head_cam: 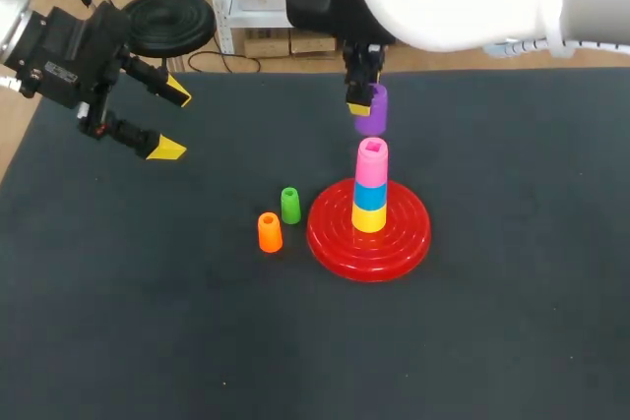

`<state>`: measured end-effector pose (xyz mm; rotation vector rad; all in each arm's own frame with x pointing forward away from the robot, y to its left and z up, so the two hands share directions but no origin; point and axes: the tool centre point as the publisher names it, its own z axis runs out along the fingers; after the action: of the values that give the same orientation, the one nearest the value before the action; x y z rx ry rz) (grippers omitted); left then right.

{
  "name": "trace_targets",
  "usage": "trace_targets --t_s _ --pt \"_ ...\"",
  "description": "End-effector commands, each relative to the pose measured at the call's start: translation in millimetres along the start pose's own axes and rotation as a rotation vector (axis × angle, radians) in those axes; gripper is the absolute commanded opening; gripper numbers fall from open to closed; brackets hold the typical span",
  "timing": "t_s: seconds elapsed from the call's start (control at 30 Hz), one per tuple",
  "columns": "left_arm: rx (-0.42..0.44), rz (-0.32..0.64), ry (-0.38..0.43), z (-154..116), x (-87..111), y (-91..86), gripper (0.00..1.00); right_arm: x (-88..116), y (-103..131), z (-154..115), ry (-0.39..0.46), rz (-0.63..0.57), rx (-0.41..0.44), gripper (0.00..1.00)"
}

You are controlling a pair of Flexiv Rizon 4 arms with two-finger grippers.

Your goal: Pick up and stack the cylinders on the red base in this order: pink,purple,orange,green

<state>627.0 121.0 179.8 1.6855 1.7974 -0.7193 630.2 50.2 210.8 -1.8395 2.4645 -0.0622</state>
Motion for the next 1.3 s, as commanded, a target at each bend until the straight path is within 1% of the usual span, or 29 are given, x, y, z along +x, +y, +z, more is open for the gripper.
trace_targets --t_s 0.03,0.23,0.43,0.57,0.8,1.3 --pt "-0.003 0.001 0.0 0.2 0.4 -0.9 1.0 0.3 0.9 1.4 0.014 -0.007 -0.035 0.0" --pt "-0.003 0.001 0.0 0.2 0.4 -0.9 1.0 2.7 1.3 10.7 0.032 -0.009 -0.091 0.0" --pt "-0.003 0.001 0.0 0.2 0.4 -0.9 1.0 0.9 -0.2 19.3 0.025 -0.017 -0.126 0.0" --pt "-0.003 0.001 0.0 0.2 0.4 -0.9 1.0 0.7 -4.2 24.3 0.015 -0.008 -0.134 0.0" --pt "-0.003 0.001 0.0 0.2 0.4 -0.9 1.0 0.8 -8.6 29.8 0.04 0.004 -0.148 0.0" --pt "-0.003 0.001 0.0 0.2 0.4 -0.9 1.0 -0.2 -1.1 30.9 0.051 -0.006 -0.142 0.0"
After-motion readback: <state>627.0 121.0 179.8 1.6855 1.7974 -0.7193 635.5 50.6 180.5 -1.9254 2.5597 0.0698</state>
